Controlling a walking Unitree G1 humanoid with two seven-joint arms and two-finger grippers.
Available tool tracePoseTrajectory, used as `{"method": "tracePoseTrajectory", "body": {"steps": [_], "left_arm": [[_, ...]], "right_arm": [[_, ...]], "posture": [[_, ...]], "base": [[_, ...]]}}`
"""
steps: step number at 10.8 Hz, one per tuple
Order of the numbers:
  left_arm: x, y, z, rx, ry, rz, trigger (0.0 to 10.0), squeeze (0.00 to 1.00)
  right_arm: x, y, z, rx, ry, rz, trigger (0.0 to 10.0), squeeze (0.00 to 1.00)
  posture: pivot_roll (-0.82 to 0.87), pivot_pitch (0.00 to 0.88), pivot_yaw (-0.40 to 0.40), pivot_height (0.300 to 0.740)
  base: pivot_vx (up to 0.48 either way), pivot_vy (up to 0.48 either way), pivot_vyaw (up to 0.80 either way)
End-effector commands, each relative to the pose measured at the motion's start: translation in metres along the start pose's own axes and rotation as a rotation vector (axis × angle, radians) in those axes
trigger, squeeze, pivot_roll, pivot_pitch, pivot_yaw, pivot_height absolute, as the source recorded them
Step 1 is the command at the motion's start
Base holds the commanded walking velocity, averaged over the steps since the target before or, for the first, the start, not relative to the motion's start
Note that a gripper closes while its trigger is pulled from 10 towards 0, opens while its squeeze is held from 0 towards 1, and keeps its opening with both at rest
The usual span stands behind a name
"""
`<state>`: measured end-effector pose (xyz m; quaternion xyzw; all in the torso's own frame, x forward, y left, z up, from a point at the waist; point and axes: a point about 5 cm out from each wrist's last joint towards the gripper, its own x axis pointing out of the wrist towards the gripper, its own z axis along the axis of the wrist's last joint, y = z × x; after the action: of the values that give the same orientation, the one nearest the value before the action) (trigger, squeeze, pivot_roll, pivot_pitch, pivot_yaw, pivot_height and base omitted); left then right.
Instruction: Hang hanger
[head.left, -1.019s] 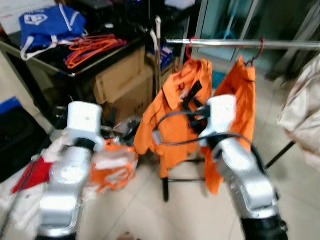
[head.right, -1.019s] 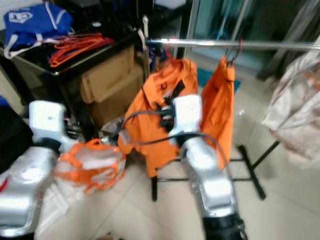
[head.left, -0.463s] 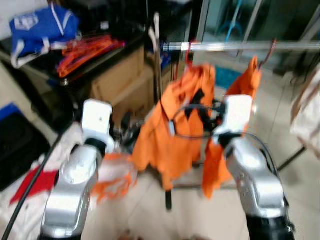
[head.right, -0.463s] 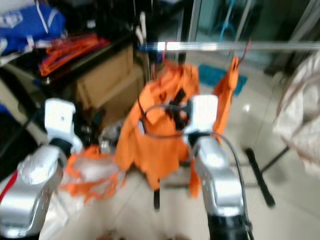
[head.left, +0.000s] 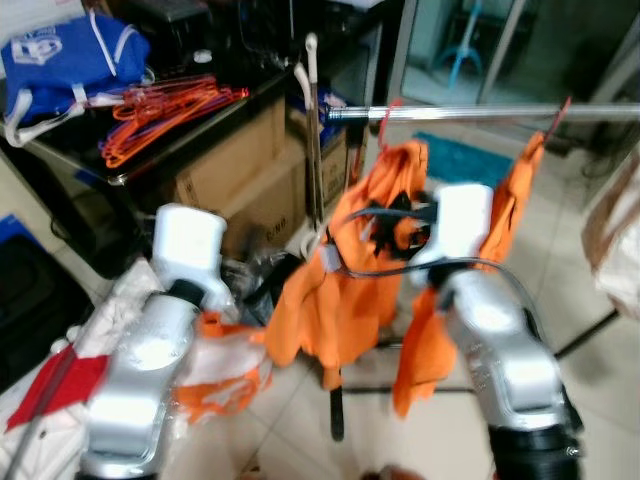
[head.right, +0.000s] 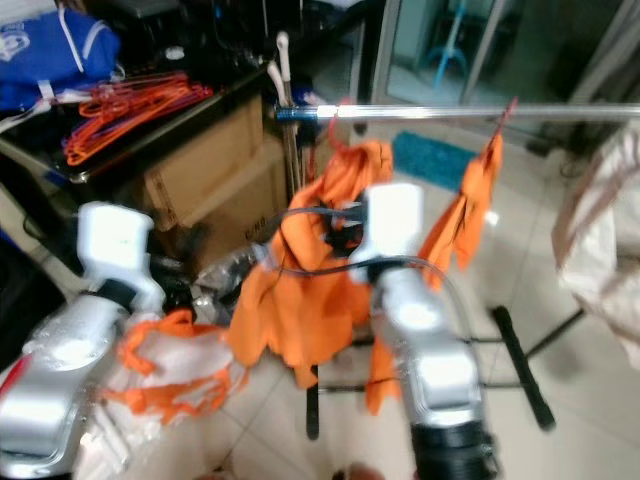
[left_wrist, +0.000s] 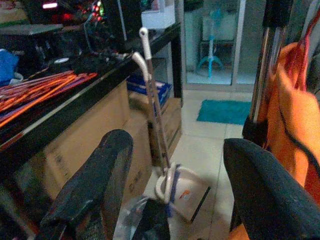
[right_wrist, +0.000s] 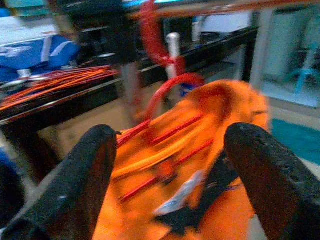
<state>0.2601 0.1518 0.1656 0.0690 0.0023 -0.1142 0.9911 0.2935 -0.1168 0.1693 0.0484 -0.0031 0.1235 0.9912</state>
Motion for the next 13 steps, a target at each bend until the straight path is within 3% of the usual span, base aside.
{"method": "tracePoseTrajectory", "body": {"steps": [1,2,5,9,11,13], "left_arm": [[-0.002,0.002,0.002,0.014,-0.008,-0.021,10.0,0.00],[-0.002,-0.002,0.001,0.065,-0.003,-0.079,10.0,0.00],[0.001,0.003,0.001,0.056,0.000,-0.076,10.0,0.00],[-0.001,0.000,0.002,0.067,-0.002,-0.127,10.0,0.00],[-0.004,-0.002,0.002,0.070,0.001,-0.144,10.0,0.00],[-0.007,-0.006,0.004,0.062,-0.003,-0.183,10.0,0.00]], "right_arm": [[0.006,0.007,0.005,-0.014,0.005,0.001,10.0,0.67],[0.014,-0.003,-0.001,-0.011,0.072,-0.084,10.0,0.00],[0.030,-0.003,0.006,0.034,0.095,-0.102,10.0,0.00],[0.072,-0.007,0.019,-0.015,0.124,-0.161,10.0,0.00],[0.083,-0.008,0.021,-0.051,0.115,-0.187,10.0,0.00],[0.088,-0.019,0.021,0.052,0.093,-0.242,10.0,0.00]], "posture": [[0.04,0.053,0.027,0.740],[0.04,0.050,0.033,0.740],[0.03,0.056,0.030,0.740],[0.04,0.066,0.012,0.740],[0.05,0.066,0.000,0.740],[0.05,0.068,-0.003,0.740]], "base": [[0.000,0.000,0.00],[0.000,0.000,0.00],[0.000,0.000,0.00],[0.000,0.000,0.00],[0.000,0.000,0.00],[0.000,0.000,0.00]]}}
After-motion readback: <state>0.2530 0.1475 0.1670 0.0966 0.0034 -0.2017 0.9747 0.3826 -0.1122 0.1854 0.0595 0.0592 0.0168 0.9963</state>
